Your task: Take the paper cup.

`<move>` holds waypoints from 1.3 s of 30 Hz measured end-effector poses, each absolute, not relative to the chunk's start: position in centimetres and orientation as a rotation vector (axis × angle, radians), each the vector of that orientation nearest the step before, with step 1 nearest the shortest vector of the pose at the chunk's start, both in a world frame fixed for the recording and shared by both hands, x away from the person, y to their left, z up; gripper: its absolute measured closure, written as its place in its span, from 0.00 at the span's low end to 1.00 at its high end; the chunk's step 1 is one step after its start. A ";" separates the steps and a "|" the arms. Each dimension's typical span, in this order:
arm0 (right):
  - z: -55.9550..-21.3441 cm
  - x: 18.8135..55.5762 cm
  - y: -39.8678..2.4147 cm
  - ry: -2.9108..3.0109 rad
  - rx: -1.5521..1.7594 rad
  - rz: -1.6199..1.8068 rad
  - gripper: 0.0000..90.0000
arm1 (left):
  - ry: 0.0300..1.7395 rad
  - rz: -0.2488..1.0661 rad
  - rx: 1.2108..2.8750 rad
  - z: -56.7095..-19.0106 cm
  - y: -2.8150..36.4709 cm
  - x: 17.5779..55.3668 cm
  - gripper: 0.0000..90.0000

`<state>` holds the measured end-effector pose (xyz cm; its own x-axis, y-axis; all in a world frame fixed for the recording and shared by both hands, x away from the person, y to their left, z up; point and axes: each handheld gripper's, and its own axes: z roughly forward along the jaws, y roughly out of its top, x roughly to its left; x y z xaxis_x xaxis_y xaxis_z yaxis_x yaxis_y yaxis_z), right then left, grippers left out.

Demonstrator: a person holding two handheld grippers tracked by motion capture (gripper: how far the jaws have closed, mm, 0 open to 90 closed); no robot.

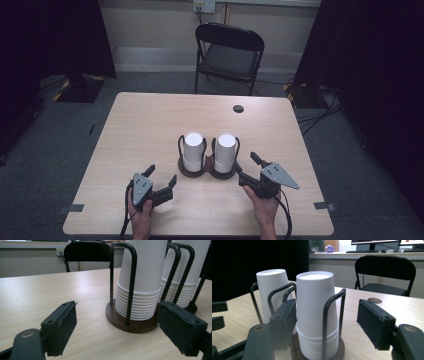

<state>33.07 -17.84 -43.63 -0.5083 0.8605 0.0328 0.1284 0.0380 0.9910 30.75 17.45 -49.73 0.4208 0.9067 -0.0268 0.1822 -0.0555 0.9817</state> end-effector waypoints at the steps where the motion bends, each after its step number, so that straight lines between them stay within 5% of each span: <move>1: -43.6 33.1 -17.8 1.705 1.006 1.524 0.35 | 1.004 0.794 1.529 -49.7 17.5 30.7 0.18; 39: -41.4 40.2 -13.7 1.876 0.898 1.511 0.29 | 0.990 0.794 1.530 -49.7 17.5 30.7 0.18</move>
